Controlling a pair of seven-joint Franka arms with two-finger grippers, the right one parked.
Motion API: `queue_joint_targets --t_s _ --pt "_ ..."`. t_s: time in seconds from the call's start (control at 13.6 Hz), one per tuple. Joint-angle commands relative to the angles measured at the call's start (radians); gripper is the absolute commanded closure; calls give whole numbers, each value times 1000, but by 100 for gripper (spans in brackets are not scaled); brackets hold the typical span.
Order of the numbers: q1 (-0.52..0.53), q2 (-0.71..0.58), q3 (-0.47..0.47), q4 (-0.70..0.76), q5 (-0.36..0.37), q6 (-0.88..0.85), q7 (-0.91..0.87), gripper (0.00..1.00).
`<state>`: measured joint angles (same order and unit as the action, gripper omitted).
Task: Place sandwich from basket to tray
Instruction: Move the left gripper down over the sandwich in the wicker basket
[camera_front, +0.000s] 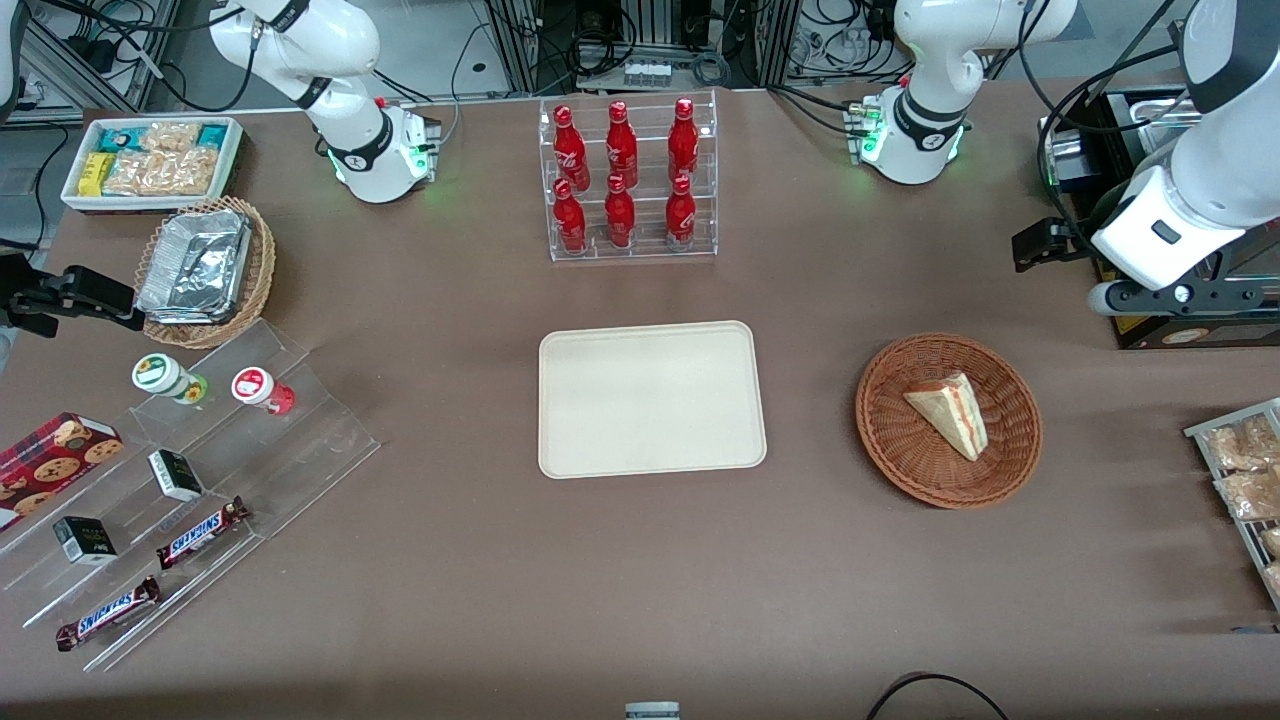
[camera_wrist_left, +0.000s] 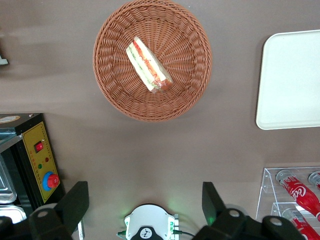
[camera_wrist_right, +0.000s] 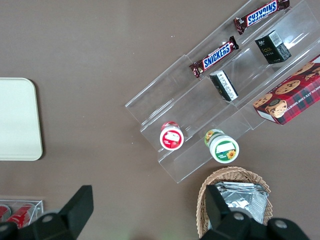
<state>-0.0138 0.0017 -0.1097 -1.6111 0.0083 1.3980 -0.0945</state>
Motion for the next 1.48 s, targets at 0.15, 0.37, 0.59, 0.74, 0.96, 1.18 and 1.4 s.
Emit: queue_joint_targets --t_s 0.15,0.37,0.59,0.74,0.96,1.18,1.4 --pt "-23 -3 10 -9 4 5 32 0" --pt "-23 29 12 -61 12 59 30 0" --pt "-15 18 15 -191 12 200 29 0" --pt "-12 15 16 -269 13 292 22 0" --pt "18 11 18 -432 13 511 -2 0" --pt "34 11 18 -529 13 640 -52 0" --pt "40 30 18 -575 13 729 -213 0"
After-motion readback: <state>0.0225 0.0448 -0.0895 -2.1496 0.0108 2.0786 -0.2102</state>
